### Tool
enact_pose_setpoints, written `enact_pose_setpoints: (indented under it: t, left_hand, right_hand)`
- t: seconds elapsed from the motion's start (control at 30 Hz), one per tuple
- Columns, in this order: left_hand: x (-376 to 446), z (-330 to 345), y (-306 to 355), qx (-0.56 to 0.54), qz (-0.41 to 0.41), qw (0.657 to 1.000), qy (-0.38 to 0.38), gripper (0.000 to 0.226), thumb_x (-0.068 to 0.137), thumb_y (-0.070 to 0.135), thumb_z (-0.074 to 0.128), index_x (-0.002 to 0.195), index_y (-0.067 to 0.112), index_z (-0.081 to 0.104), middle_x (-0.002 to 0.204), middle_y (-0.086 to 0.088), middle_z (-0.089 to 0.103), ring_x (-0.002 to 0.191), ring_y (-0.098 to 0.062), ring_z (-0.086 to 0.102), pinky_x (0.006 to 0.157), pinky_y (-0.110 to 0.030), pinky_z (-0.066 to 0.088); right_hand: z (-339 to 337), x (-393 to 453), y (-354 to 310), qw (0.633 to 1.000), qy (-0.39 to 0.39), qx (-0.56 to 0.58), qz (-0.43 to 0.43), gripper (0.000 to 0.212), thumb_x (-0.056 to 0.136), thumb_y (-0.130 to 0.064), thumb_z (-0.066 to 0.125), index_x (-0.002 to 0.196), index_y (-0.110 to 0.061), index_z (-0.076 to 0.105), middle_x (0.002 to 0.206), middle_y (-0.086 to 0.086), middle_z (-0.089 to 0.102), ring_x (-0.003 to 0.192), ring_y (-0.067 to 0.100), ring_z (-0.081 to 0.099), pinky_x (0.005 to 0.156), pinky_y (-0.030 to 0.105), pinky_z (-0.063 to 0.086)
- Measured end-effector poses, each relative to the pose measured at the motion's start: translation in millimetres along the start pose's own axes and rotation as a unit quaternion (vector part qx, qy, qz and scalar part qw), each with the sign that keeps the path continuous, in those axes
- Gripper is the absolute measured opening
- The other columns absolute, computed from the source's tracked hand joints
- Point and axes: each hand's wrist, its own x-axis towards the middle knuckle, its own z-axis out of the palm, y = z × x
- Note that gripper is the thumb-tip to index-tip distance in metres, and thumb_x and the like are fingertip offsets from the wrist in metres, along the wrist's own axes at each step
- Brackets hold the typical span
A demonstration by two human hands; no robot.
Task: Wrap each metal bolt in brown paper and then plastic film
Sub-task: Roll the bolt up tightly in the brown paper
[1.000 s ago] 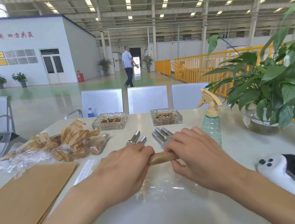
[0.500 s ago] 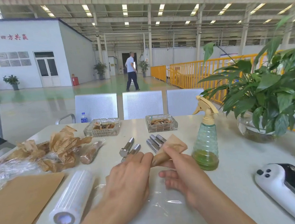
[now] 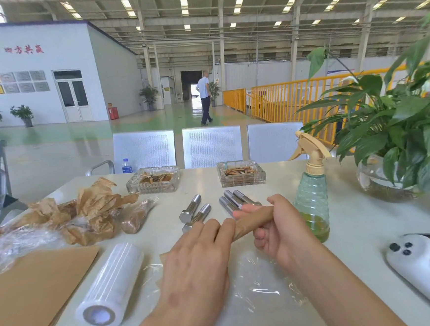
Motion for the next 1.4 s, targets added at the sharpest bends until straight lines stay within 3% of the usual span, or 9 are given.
enact_pose_setpoints:
  t: [0.1,0.2,0.47,0.63,0.77,0.97,1.17,1.27,1.4]
  left_hand:
    - [0.4,-2.7,-2.2,-0.006,-0.03,0.999,-0.013,0.048,0.049,0.005,0.081,0.091,0.024,0.068,0.071,0.006,0.055,0.062,-0.022,0.056,0.047,-0.03,0.034]
    - [0.8,-4.7,-0.8,0.002,-0.038,0.999,-0.024,0.049,0.046,0.006,0.082,0.089,0.025,0.069,0.07,0.006,0.056,0.062,-0.022,0.056,0.047,-0.03,0.032]
    - [0.6,-4.0,4.6,-0.015,-0.03,0.999,-0.013,0.048,0.046,0.009,0.08,0.091,0.025,0.074,0.069,0.007,0.056,0.06,-0.02,0.059,0.043,-0.029,0.04]
    - [1.5,-3.2,4.1,-0.026,-0.041,0.998,-0.041,0.045,0.046,0.01,0.085,0.085,0.025,0.07,0.067,0.007,0.055,0.058,-0.02,0.059,0.046,-0.026,0.026]
    - [0.1,-1.9,-3.3,-0.055,-0.061,0.995,-0.048,0.044,0.06,0.013,0.084,0.096,0.028,0.065,0.074,0.009,0.057,0.064,-0.02,0.059,0.048,-0.026,0.024]
    - [2.3,-6.9,-12.3,-0.119,-0.073,0.989,-0.055,0.036,0.081,0.01,0.073,0.108,0.031,0.06,0.086,0.01,0.056,0.076,-0.022,0.06,0.05,-0.029,0.037]
    - [3.2,-15.6,-13.3,-0.158,-0.061,0.985,-0.032,0.031,0.095,0.015,0.062,0.122,0.031,0.06,0.096,0.01,0.058,0.085,-0.023,0.061,0.058,-0.039,0.053]
    - [2.2,-16.1,-13.9,-0.158,-0.043,0.986,-0.03,0.033,0.095,0.015,0.062,0.123,0.032,0.059,0.095,0.011,0.056,0.085,-0.022,0.059,0.058,-0.037,0.051]
    - [0.5,-13.4,-13.8,-0.148,-0.027,0.988,-0.039,0.042,0.091,0.011,0.066,0.126,0.031,0.058,0.095,0.009,0.056,0.085,-0.023,0.058,0.057,-0.038,0.052]
  right_hand:
    - [-1.4,-7.4,6.0,0.999,0.002,-0.039,-0.012,0.051,0.095,-0.052,0.051,0.11,-0.007,0.07,0.089,0.011,0.079,0.039,0.015,0.044,0.041,0.022,0.042]
    - [4.2,-16.7,16.7,0.996,0.009,-0.075,-0.057,0.029,0.091,-0.036,0.064,0.101,-0.01,0.071,0.083,0.007,0.08,0.043,0.013,0.054,0.042,0.023,0.045]
    - [9.3,-12.1,17.7,0.979,0.071,-0.114,-0.154,0.02,0.086,-0.022,0.056,0.093,-0.012,0.071,0.076,0.002,0.079,0.04,0.018,0.052,0.044,0.026,0.043]
    - [8.6,-10.7,22.5,0.956,0.071,-0.166,-0.232,0.02,0.092,-0.027,0.052,0.087,-0.021,0.072,0.064,0.005,0.075,0.038,0.018,0.054,0.039,0.024,0.042]
    - [1.3,-10.0,26.4,0.904,0.048,-0.267,-0.331,0.024,0.097,-0.041,0.047,0.096,-0.045,0.071,0.047,-0.001,0.065,0.041,0.013,0.058,0.048,0.02,0.049]
    - [-8.1,-8.0,19.9,0.826,0.025,-0.393,-0.404,0.027,0.096,-0.055,0.043,0.115,-0.049,0.061,0.065,-0.017,0.069,0.053,0.01,0.065,0.063,0.014,0.048]
    - [-4.0,-17.5,11.0,0.923,-0.127,-0.209,-0.296,0.05,0.096,-0.072,0.026,0.119,-0.051,0.065,0.088,0.002,0.079,0.045,0.025,0.06,0.048,0.028,0.049]
    - [-5.2,-18.3,5.0,0.958,-0.186,-0.085,-0.201,0.056,0.104,-0.058,0.023,0.116,-0.035,0.073,0.116,0.003,0.076,0.04,0.02,0.05,0.044,0.027,0.043]
    - [-12.3,-17.7,1.7,0.958,-0.244,-0.02,-0.147,0.043,0.105,-0.04,0.041,0.112,-0.017,0.076,0.124,0.006,0.073,0.042,0.014,0.047,0.044,0.024,0.043]
